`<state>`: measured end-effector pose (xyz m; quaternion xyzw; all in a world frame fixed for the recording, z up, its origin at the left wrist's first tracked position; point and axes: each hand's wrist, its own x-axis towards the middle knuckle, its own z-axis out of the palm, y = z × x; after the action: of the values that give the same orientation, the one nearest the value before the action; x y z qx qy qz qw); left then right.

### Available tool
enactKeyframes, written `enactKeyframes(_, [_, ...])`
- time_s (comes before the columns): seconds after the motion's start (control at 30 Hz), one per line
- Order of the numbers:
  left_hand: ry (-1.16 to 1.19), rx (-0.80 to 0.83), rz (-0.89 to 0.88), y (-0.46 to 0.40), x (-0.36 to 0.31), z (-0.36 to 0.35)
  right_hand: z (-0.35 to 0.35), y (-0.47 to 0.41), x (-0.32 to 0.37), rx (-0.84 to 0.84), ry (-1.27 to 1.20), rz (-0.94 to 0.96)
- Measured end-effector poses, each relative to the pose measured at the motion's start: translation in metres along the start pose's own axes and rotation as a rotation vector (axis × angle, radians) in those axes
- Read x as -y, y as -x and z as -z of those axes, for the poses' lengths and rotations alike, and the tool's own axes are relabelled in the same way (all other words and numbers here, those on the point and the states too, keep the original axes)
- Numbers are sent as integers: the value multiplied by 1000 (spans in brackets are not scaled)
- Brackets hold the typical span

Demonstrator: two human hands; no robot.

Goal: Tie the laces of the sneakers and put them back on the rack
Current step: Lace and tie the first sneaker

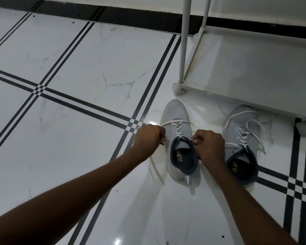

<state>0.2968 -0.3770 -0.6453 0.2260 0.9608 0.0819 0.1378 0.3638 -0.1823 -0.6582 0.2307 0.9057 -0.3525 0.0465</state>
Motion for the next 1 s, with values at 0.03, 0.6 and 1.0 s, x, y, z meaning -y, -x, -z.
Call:
enactKeyframes(0.03, [-9, -65, -9, 2, 4, 2, 3, -1, 0, 6, 1, -16])
enactKeyframes(0.6, [1424, 59, 557, -38, -19, 38, 47, -37, 50, 103, -700, -179])
enactKeyframes(1.0, [1126, 137, 295, -42, -32, 49, 77, -51, 81, 211, -848, 5])
